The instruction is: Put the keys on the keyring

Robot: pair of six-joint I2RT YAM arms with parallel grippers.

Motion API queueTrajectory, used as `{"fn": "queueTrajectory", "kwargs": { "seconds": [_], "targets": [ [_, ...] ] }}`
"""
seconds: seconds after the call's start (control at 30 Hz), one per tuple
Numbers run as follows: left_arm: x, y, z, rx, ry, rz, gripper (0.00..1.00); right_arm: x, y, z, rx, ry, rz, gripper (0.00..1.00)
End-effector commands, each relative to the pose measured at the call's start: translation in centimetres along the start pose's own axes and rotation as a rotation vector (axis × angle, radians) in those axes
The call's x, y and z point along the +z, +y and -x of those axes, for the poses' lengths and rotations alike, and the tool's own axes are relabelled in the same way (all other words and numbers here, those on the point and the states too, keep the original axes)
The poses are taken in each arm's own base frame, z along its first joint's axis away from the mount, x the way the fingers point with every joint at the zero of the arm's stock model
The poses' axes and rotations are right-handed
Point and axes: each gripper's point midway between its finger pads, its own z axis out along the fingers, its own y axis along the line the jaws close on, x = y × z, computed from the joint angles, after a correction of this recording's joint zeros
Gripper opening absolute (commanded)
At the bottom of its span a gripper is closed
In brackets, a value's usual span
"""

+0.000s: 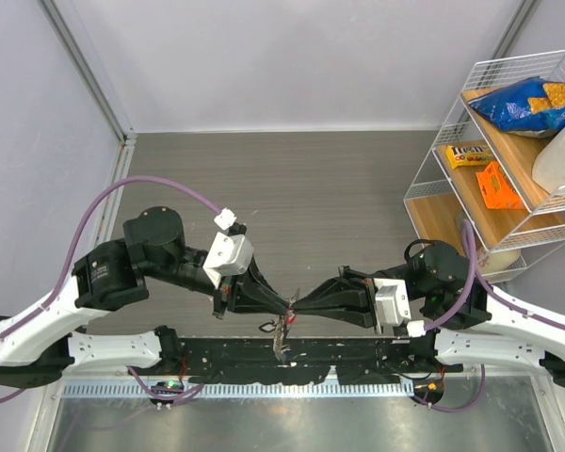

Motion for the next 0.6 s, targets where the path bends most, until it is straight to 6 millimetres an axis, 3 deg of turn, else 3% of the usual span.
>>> {"fn": "queueTrajectory", "kwargs": {
  "seconds": [0.0,0.57],
  "targets": [
    [-0.6,-0.7,1.9,0.051,-0.070,-0.012,0.00,0.4,-0.7,1.7,-0.014,-0.041,-0.003,0.07],
    [-1.2,-0.5,2.3,0.064,-0.092,0.023,0.00,-0.4,0.4,2.2,-0.003,-0.026,0.037,0.06]
  ]
}}
